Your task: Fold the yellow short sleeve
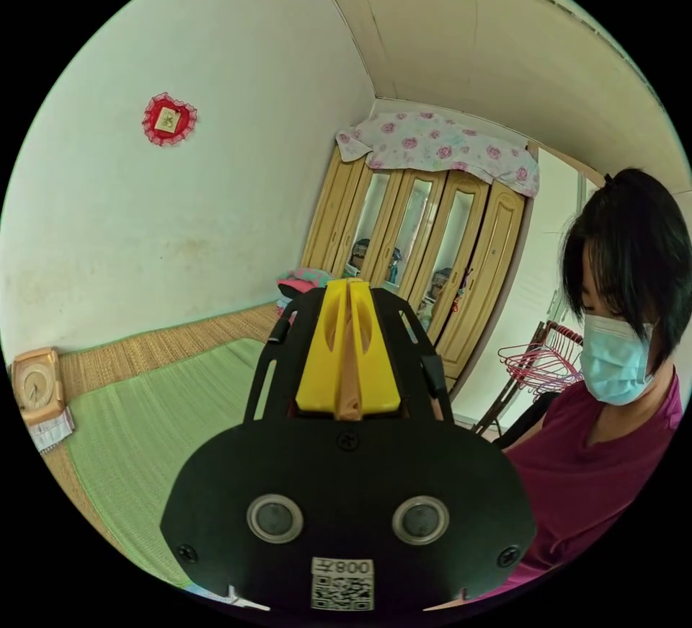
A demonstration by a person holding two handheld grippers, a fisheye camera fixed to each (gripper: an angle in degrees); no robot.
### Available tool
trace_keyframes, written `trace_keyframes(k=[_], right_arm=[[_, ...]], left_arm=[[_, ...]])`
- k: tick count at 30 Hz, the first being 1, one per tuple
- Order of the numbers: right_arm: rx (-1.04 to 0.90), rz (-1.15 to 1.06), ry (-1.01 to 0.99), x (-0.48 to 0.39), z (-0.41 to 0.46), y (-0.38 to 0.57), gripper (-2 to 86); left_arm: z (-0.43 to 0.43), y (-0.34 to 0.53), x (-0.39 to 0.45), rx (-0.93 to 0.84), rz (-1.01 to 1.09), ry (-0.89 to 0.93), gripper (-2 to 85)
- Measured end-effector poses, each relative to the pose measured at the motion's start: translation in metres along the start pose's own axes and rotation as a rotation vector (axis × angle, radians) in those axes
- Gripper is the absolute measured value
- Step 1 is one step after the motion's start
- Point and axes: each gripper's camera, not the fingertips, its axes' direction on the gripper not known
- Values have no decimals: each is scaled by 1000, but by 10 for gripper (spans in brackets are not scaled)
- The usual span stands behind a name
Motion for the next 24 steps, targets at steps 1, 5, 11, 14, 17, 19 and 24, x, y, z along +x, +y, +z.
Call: trace_keyframes(k=[1, 5, 11, 14, 17, 19, 24], right_arm=[[17, 4, 9, 11, -16, 7, 4], [128, 74, 28, 61, -86, 30, 2], [335, 109, 75, 104, -184, 44, 2], [432, 87, 101, 107, -224, 47, 1], [512, 58, 124, 105, -258, 51, 1], [563, 41, 136, 103, -278, 55, 0], [707, -11, 164, 93, -334, 72, 0]], left_arm=[[-11, 5, -5, 8, -13, -25, 0], [-46, 28, -22, 23, -72, -92, 0], [-102, 69, -31, 32, -143, -158, -1], [-129, 87, -24, 43, -153, -173, -1], [-157, 99, -12, 85, -142, -160, -1], [-179, 104, 2, 125, -108, -157, -1], [-221, 107, 41, 207, 7, -172, 0]])
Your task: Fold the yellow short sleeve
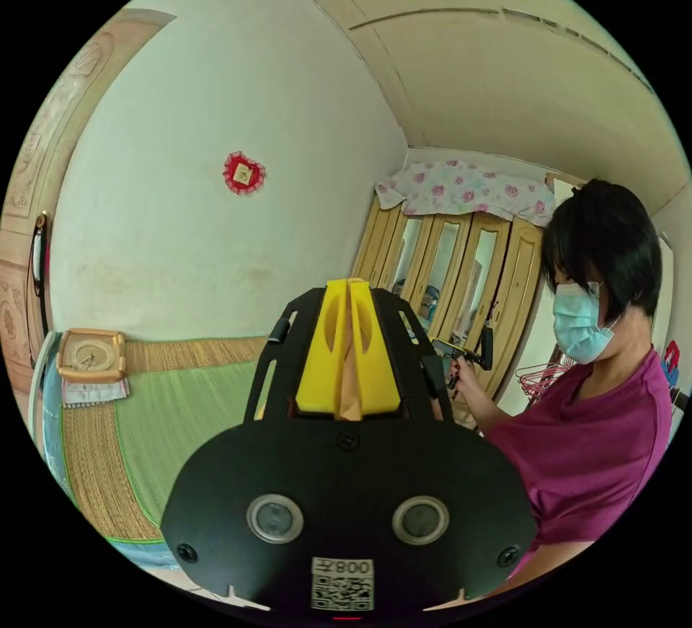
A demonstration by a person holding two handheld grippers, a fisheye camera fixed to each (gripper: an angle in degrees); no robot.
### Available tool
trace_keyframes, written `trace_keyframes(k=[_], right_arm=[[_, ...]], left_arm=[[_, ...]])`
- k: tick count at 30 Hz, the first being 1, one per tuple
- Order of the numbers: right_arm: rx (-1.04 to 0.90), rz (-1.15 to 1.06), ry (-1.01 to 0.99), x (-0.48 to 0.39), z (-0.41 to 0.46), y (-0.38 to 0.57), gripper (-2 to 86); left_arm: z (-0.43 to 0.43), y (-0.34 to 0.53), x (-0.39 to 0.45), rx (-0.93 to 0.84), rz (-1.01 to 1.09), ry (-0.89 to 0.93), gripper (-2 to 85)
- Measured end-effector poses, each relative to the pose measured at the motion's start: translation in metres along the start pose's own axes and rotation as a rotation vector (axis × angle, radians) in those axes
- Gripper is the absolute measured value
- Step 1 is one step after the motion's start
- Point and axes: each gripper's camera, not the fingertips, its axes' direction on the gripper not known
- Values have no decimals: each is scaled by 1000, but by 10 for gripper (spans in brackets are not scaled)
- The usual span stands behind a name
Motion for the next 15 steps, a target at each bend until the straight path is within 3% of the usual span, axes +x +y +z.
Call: trace_keyframes(k=[7, 15], right_arm=[[215, -43, -49, -4, -65, -6, 1], [282, -51, -73, -16, -55, 22, 0]], left_arm=[[-58, -1, 36, 154, 148, -43, 1], [-68, 18, 21, 140, 154, -110, 0]])
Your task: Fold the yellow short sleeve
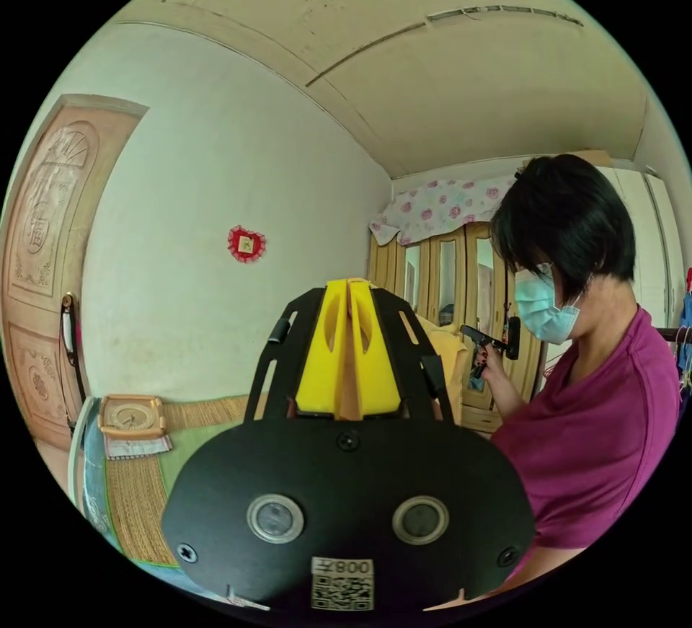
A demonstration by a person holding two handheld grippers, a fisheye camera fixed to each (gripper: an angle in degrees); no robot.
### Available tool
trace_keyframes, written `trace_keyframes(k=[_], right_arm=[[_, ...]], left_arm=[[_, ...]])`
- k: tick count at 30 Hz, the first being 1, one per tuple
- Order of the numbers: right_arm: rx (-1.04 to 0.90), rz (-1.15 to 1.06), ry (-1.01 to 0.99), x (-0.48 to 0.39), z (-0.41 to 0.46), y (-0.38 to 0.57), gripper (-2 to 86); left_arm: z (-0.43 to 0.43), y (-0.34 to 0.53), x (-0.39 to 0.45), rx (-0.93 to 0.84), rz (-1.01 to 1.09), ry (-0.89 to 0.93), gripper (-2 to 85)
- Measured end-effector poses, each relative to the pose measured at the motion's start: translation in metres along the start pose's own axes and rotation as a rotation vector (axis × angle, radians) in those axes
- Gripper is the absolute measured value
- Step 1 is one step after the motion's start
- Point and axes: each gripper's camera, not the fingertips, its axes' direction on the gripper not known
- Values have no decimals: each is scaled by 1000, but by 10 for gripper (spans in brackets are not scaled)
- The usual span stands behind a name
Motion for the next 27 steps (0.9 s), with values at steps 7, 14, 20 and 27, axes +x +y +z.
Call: trace_keyframes(k=[7, 14, 20, 27], right_arm=[[-72, -29, 3, 4, 103, 27, 1], [-262, -24, 4, 36, 325, 75, 1], [-534, 13, -9, 73, 565, 179, 1], [-844, 91, -17, 105, 814, 348, 2]], left_arm=[[53, 26, -84, -58, -92, -43, 1], [166, 78, -219, -187, -257, -119, 1], [281, 160, -350, -358, -397, -231, 2], [411, 295, -491, -599, -580, -380, 4]])
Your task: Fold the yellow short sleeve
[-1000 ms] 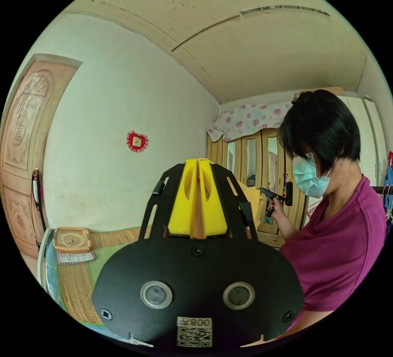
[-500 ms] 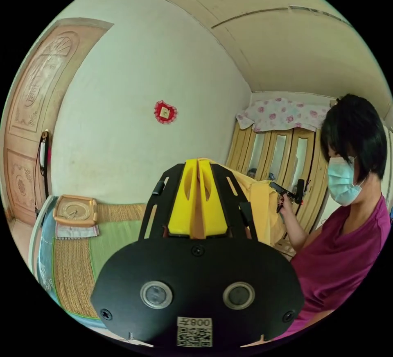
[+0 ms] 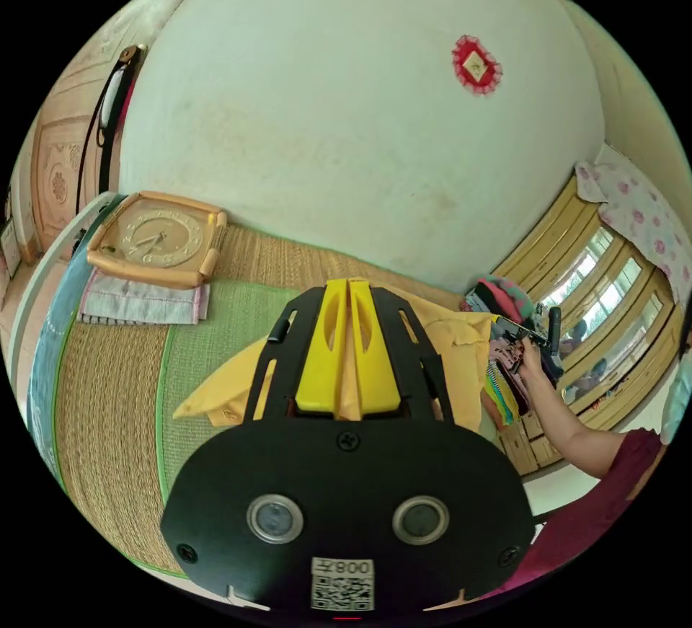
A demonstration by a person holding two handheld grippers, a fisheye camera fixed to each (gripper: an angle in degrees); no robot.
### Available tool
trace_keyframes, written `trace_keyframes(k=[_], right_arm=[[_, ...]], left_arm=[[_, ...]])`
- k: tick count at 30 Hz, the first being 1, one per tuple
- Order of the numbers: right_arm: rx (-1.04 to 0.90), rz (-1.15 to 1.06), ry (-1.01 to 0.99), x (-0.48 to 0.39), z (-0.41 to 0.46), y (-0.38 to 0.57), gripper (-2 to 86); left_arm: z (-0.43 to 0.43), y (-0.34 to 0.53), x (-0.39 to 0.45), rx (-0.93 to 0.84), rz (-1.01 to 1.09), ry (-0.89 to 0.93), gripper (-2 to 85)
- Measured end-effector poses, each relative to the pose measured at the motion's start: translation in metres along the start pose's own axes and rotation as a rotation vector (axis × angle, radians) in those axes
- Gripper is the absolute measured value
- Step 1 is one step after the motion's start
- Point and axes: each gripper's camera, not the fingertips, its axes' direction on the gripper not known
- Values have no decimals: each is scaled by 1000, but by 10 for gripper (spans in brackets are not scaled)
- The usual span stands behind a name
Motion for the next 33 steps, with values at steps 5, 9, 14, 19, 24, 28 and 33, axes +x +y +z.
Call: trace_keyframes(k=[5, 9, 14, 19, 24, 28, 33], right_arm=[[-221, 73, -53, 16, 207, -15, 3], [-287, 123, -66, 18, 297, -14, 3], [-273, 142, 9, 14, 340, -10, 1], [-191, 141, -30, 14, 311, 41, 2], [-317, 145, 94, -16, 337, 115, 2], [-452, 107, 268, -47, 395, 147, 1], [-439, 55, 335, -76, 431, 148, 1]], left_arm=[[117, -4, -60, -117, -125, -21, 9], [182, -1, -91, -184, -174, -80, 24], [194, 1, -103, -143, -169, -67, 43], [162, 27, -116, -85, -163, -65, 43], [167, 54, -126, -179, -199, -163, 29], [199, 49, -109, -282, -110, -312, 16], [245, 46, -85, -449, 40, -526, 5]])
